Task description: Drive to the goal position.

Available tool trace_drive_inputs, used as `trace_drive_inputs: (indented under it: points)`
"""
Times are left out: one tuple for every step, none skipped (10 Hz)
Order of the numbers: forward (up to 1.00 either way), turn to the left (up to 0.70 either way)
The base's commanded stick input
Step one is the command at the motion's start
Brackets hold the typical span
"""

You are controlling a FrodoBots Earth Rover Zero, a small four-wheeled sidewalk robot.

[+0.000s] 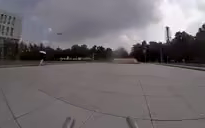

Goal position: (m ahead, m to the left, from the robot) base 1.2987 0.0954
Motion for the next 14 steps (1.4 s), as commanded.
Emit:
trace_drive_inputs:
  points:
    - [0.7,0.35]
    - [0.7,0.35]
    - [0.7,0.35]
    - [0.7,0.35]
    - [0.7,0.35]
    - [0.7,0.35]
    - [0.7,0.35]
    - [0.7,0.35]
    - [0.7,0.35]
    - [0.7,0.35]
    - [0.7,0.35]
    - [0.7,0.35]
    - [0.7,0.35]
    - [0.7,0.35]
